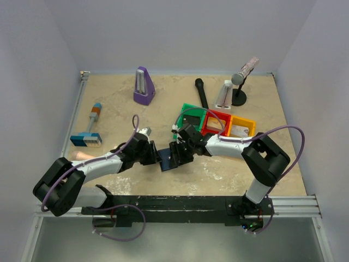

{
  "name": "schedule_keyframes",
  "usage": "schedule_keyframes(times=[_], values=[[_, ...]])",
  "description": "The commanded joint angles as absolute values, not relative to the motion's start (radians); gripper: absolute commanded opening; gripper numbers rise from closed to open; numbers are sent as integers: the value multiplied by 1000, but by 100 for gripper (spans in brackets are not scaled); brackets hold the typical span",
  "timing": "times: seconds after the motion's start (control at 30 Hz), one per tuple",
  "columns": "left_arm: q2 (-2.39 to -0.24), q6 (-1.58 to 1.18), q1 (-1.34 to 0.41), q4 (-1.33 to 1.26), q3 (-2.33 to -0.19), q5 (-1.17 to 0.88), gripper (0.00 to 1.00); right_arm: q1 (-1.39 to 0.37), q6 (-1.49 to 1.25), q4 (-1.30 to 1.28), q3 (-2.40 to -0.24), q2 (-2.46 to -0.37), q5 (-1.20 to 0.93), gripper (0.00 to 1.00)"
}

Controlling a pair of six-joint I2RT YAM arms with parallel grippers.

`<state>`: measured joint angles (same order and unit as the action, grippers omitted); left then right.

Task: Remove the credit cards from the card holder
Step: Open the card holder at the center of the board.

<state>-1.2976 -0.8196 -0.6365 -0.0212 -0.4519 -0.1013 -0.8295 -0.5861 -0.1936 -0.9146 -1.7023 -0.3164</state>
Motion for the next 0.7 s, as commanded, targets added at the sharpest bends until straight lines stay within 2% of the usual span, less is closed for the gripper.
schedule_keyframes(times=[0.0,0.2,0.37,0.67], values=[[-1296,-815,-634,-18,-486,-100,36,-853,-584,-175,-934,-1692,-359,50],[-1284,-798,-618,-3,-485,-95,35,-867,-580,-182,-910,-1674,-353,48],[-1305,-802,-618,-29,-479,-117,33,-861,-610,-192,-897,-1658,-293,55],[-1279,-813,-618,-43,-442,-114,31,-842,-586,-274,-937,-1598,-140,59]])
